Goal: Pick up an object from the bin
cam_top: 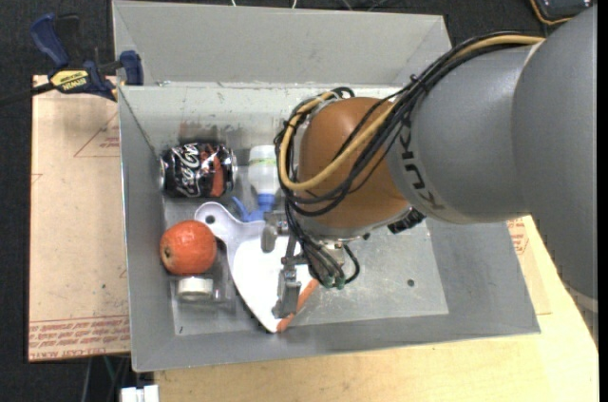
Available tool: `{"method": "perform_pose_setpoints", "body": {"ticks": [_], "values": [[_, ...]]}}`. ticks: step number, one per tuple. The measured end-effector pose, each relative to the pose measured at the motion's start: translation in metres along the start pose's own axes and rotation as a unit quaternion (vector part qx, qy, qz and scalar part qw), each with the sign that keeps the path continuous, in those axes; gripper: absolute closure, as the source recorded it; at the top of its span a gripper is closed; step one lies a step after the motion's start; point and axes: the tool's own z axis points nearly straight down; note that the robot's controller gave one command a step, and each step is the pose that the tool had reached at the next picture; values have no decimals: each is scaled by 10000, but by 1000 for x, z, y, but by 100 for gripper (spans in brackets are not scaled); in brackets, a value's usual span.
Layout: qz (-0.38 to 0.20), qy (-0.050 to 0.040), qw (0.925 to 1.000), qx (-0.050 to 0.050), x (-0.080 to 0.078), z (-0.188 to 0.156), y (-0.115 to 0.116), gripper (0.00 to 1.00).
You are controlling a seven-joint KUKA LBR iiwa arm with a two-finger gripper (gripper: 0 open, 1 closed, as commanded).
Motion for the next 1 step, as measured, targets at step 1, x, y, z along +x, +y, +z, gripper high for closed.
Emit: {"method": "perform_pose_setpoints", "body": {"ticks": [1], "values": [[223, -22, 9997, -14, 3, 70, 34, 0]]}}
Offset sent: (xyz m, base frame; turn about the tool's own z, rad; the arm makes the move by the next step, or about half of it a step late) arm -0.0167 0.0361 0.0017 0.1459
